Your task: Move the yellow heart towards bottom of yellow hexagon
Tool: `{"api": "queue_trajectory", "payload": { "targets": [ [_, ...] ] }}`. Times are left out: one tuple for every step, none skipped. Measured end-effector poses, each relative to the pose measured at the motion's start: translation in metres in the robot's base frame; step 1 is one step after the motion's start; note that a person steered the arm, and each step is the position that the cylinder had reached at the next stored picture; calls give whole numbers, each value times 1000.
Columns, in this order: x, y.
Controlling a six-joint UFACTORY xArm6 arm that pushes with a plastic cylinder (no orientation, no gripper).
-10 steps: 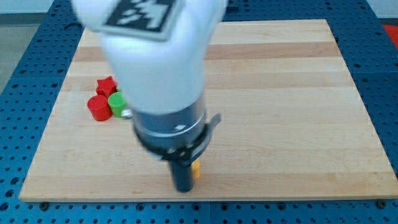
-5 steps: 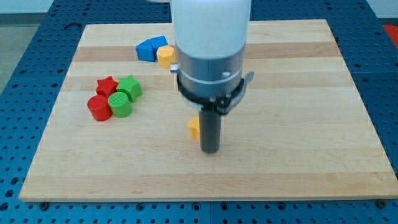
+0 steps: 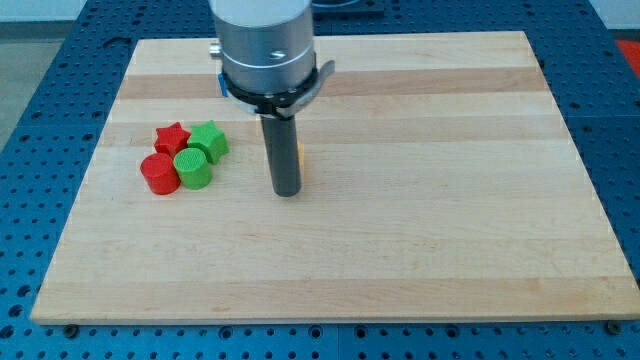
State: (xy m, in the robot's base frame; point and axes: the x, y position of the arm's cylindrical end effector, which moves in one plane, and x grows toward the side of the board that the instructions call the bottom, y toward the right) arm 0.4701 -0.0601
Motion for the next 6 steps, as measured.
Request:
{"api": "queue_trajectory", "payload": {
  "targets": [
    [-37,0],
    [-56,0],
    [-59,0],
    [-81,-6],
    [-80,7],
    [-83,52]
  ]
}}
